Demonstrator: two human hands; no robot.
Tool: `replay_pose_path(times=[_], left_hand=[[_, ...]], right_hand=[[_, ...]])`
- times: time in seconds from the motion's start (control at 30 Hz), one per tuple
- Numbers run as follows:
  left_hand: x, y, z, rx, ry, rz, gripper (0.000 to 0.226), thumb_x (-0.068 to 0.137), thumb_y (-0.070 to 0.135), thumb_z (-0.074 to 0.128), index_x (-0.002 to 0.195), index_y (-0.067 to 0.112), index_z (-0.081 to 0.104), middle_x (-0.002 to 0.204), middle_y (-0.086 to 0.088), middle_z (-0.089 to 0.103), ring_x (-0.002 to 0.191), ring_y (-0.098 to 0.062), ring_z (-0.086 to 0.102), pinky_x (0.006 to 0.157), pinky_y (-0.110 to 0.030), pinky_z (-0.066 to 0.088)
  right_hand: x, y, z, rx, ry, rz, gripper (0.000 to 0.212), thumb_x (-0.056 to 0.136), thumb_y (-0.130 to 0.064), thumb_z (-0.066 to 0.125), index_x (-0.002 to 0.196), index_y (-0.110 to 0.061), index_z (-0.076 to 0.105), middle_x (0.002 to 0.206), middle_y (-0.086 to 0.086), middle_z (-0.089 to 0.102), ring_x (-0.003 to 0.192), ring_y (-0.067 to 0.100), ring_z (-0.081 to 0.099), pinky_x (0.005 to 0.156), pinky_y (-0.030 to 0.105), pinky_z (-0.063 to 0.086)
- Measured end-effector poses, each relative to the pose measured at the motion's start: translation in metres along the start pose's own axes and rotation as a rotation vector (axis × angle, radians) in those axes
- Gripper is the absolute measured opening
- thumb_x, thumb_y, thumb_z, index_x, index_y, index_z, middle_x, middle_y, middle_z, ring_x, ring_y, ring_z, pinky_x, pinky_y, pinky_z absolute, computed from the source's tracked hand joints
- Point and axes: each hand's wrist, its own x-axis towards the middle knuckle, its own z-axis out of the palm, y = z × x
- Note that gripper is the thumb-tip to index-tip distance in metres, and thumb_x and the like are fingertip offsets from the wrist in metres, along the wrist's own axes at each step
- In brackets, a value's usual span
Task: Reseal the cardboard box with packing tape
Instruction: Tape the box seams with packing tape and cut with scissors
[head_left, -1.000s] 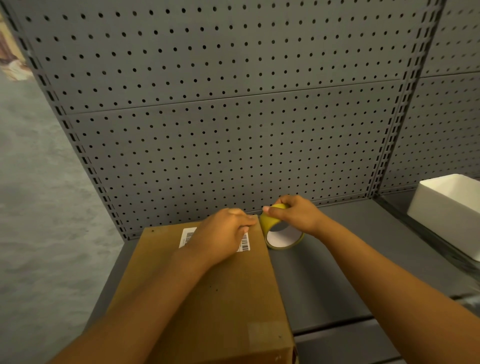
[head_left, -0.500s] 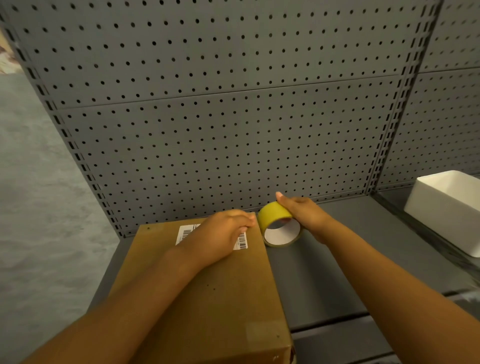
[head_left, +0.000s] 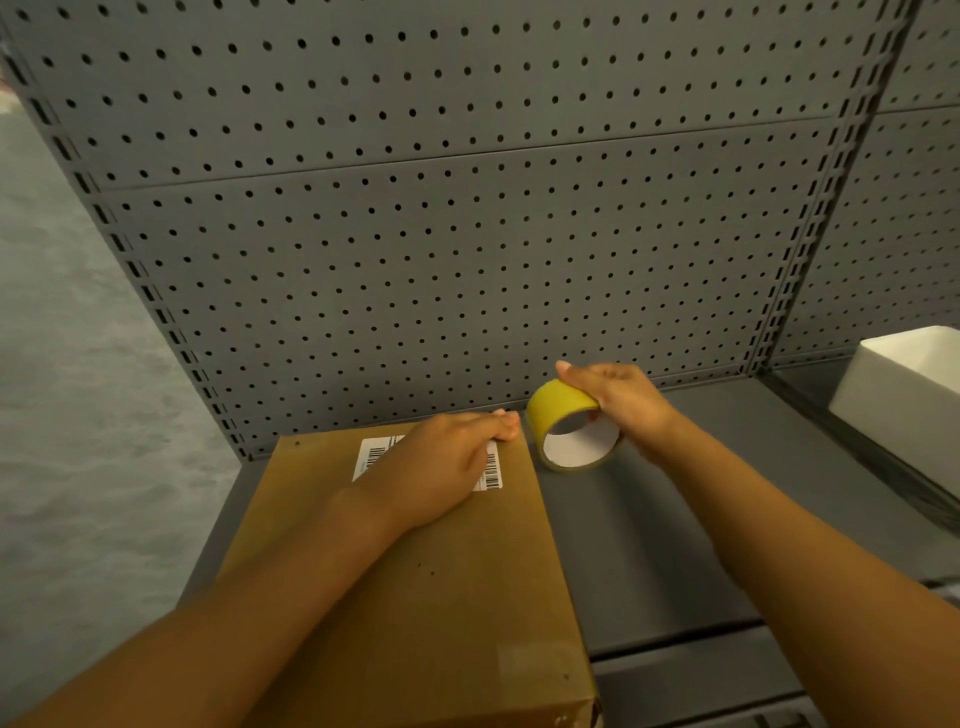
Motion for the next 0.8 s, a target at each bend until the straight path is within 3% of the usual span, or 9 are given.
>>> replay_pose_path(times=[0.1, 0.2, 0.27, 0.37, 0.47, 0.57, 0.8], left_hand=[[-0.001, -0.001, 0.000, -0.031, -0.009, 0.001, 0.038, 0.100, 0.013, 0.040, 0.131, 0.027, 0.055, 0.142, 0.017, 0.046, 0.127, 0.013, 0.033, 0.102, 0.003, 0.012], [0.000, -0.002, 0.001, -0.053, 0.004, -0.002, 0.038, 0.100, 0.012, 0.040, 0.131, 0.027, 0.056, 0.141, 0.017, 0.048, 0.126, 0.013, 0.034, 0.103, 0.002, 0.014], [-0.001, -0.002, 0.001, -0.072, -0.002, -0.006, 0.038, 0.100, 0.011, 0.040, 0.131, 0.026, 0.056, 0.141, 0.017, 0.048, 0.127, 0.013, 0.034, 0.103, 0.002, 0.014], [-0.002, -0.003, 0.003, -0.072, 0.005, -0.004, 0.037, 0.100, 0.013, 0.040, 0.131, 0.027, 0.055, 0.141, 0.017, 0.047, 0.129, 0.011, 0.034, 0.103, 0.002, 0.015], [-0.003, -0.003, 0.003, -0.082, 0.006, -0.012, 0.037, 0.101, 0.014, 0.040, 0.132, 0.029, 0.054, 0.141, 0.020, 0.046, 0.130, 0.009, 0.035, 0.107, -0.003, 0.017], [-0.002, -0.004, 0.004, -0.103, 0.004, -0.029, 0.038, 0.100, 0.015, 0.040, 0.131, 0.032, 0.054, 0.140, 0.020, 0.047, 0.130, 0.005, 0.040, 0.111, -0.019, 0.029], [-0.003, -0.005, 0.004, -0.088, -0.030, -0.029, 0.040, 0.101, 0.017, 0.038, 0.134, 0.037, 0.049, 0.144, 0.023, 0.041, 0.133, 0.009, 0.033, 0.111, -0.013, 0.024]], right_hand=[[0.002, 0.013, -0.020, -0.366, 0.017, -0.062, 0.050, 0.085, -0.045, 0.066, 0.054, -0.017, 0.039, 0.050, 0.001, 0.040, 0.047, 0.012, 0.038, 0.053, 0.024, 0.034], [0.001, 0.014, -0.020, -0.332, 0.017, -0.047, 0.056, 0.085, -0.043, 0.067, 0.052, -0.020, 0.028, 0.048, -0.003, 0.029, 0.043, 0.010, 0.028, 0.049, 0.023, 0.027], [0.001, 0.014, -0.020, -0.299, -0.010, -0.027, 0.057, 0.085, -0.047, 0.065, 0.054, -0.021, 0.026, 0.052, 0.003, 0.030, 0.049, 0.013, 0.032, 0.052, 0.024, 0.027], [-0.003, 0.027, -0.037, -0.134, -0.021, 0.039, 0.060, 0.075, -0.064, 0.066, 0.060, -0.012, 0.040, 0.070, 0.025, 0.052, 0.064, 0.021, 0.051, 0.066, 0.029, 0.042], [-0.012, 0.038, -0.046, 0.015, -0.060, 0.091, 0.069, 0.067, -0.071, 0.067, 0.084, -0.004, 0.060, 0.090, 0.025, 0.066, 0.082, 0.032, 0.066, 0.084, 0.041, 0.052], [-0.010, 0.039, -0.044, 0.032, -0.044, 0.087, 0.065, 0.063, -0.072, 0.070, 0.087, -0.012, 0.060, 0.083, 0.025, 0.062, 0.077, 0.028, 0.062, 0.077, 0.038, 0.050], [-0.002, 0.031, -0.051, -0.017, -0.068, 0.071, 0.045, 0.078, -0.048, 0.071, 0.061, -0.018, 0.042, 0.060, 0.004, 0.048, 0.056, 0.016, 0.050, 0.060, 0.026, 0.043]])
